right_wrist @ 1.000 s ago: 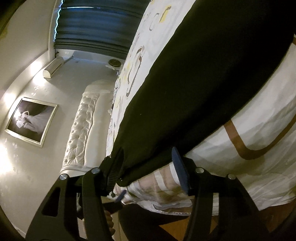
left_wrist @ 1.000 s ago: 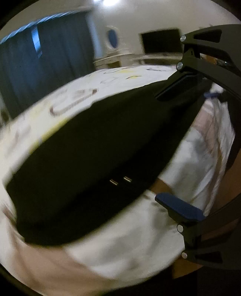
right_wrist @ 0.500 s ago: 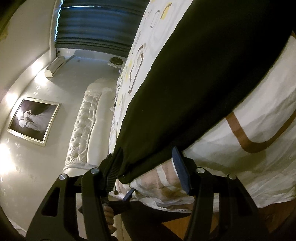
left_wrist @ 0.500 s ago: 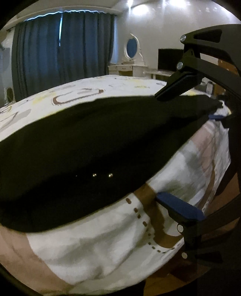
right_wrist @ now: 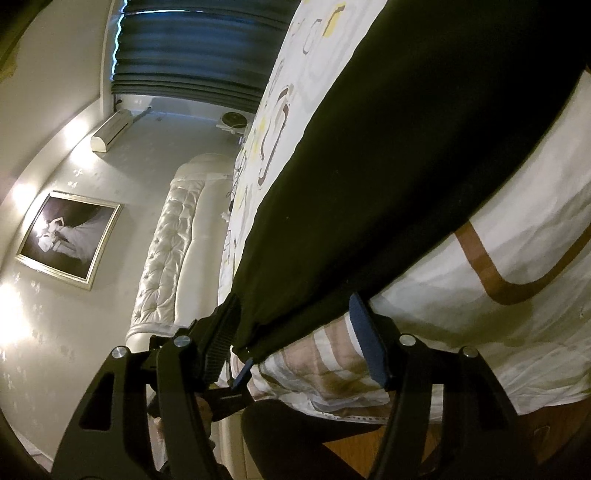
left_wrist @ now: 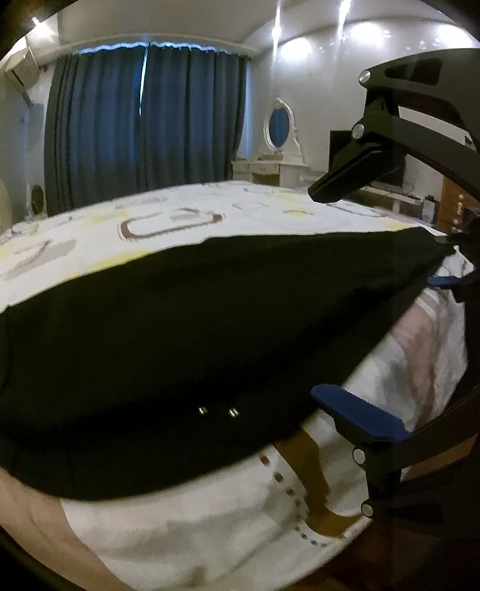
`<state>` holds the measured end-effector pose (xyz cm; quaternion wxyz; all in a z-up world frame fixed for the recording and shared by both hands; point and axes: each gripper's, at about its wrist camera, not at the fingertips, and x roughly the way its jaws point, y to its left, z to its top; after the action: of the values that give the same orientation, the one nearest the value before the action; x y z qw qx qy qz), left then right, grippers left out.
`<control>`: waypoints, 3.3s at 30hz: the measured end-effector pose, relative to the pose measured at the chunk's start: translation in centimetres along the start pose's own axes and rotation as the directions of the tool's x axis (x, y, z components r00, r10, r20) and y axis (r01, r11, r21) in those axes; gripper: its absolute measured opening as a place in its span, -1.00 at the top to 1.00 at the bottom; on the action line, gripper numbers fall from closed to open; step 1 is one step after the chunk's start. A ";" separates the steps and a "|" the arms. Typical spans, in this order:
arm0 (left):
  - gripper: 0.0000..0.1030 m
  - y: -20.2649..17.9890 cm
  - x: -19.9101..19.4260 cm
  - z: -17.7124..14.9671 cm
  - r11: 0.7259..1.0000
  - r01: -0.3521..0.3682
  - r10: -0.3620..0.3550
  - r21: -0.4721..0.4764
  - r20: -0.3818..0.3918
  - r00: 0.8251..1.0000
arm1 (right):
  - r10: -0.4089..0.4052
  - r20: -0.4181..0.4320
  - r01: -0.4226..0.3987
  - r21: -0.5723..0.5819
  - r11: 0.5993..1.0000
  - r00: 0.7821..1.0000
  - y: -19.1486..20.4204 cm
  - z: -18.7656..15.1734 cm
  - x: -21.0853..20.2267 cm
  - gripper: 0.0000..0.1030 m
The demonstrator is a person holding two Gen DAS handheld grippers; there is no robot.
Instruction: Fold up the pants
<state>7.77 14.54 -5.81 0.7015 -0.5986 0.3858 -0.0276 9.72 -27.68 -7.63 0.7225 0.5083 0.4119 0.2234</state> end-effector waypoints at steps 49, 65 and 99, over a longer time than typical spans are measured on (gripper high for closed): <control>0.70 2.0 0.7 1.9 0.992 -0.004 -0.004 0.128 0.066 0.998 | 0.012 0.052 -0.013 0.027 1.000 0.999 0.5 -1.7 3.9 0.84; 0.72 2.0 0.0 1.5 0.979 -0.035 0.021 0.200 0.074 0.997 | -0.061 0.069 0.063 -0.023 0.998 0.996 0.8 -2.8 2.0 0.53; -0.58 3.2 -6.9 17.6 0.786 -0.470 0.297 0.401 0.423 0.856 | -0.315 0.666 0.128 0.315 0.940 0.676 -11.6 8.8 -25.5 -0.19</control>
<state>11.66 33.27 -5.33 0.8755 -0.3034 0.3552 0.1236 1.54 -55.95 -7.65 0.7786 0.5848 0.1859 -0.1310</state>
